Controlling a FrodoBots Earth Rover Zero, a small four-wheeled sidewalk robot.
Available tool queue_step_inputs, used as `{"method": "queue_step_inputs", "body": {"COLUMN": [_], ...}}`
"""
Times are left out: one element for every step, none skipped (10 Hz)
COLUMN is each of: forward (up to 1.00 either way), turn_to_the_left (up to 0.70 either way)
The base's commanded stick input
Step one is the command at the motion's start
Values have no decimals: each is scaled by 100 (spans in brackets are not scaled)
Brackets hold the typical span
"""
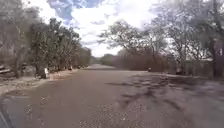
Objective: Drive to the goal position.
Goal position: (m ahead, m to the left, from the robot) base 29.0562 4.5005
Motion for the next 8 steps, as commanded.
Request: {"method": "queue_step_inputs", "body": {"forward": [70,70,70,70,70,70,70,70], "turn_to_the_left": [0,0,0,0,12,27,27,11]}}
